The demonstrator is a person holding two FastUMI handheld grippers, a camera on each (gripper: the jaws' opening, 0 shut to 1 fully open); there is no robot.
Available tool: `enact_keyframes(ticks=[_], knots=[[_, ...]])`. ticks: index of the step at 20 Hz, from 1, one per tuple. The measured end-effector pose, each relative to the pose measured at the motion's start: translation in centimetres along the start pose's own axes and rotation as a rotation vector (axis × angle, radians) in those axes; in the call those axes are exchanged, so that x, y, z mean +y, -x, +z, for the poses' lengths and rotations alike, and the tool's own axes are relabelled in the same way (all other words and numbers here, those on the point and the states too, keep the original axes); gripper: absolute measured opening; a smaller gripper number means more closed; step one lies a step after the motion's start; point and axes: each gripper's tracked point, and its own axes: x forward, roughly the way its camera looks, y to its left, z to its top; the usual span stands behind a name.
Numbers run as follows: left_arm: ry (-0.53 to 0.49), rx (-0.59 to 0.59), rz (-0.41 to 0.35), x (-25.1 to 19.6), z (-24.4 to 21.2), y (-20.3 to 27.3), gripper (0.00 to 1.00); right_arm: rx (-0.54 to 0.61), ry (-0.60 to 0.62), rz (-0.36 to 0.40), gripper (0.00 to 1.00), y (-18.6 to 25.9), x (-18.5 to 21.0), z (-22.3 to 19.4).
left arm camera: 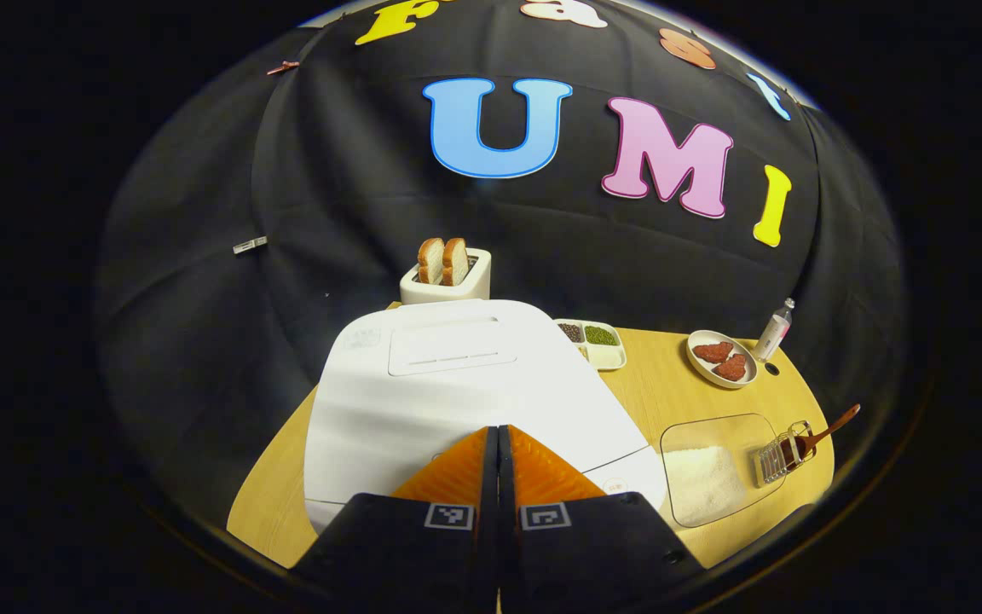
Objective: Close the left gripper, press the button to open the rice cooker; take a wooden spoon from the chopstick holder with the right hand, scoop a spoonful of rice and pour it into the rice cooker, then put the wooden spoon back into the chopstick holder.
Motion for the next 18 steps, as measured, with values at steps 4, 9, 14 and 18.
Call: enact_keyframes(ticks=[4, 9, 14, 18], knots=[[0.026, -0.016, 0.008, 0.1, 0.4, 0.4, 0.06, 0.012, -0.004, 0.01, 0.99, 0.1, 0.1, -0.4], [-0.099, -0.26, 0.098, 0.0, 7.2, 4.1, 0.06, 0.009, -0.011, 0.007, 0.99, 0.1, -0.5, -0.4], [-0.18, -0.405, 0.081, -3.1, 11.0, 8.9, 0.06, 0.018, -0.042, 0.007, 0.98, -0.7, -0.8, -0.4], [-0.124, -0.392, 0.016, -6.1, 9.2, 11.4, 0.07, 0.046, -0.069, 0.021, 0.98, -1.9, -0.6, -1.4]])
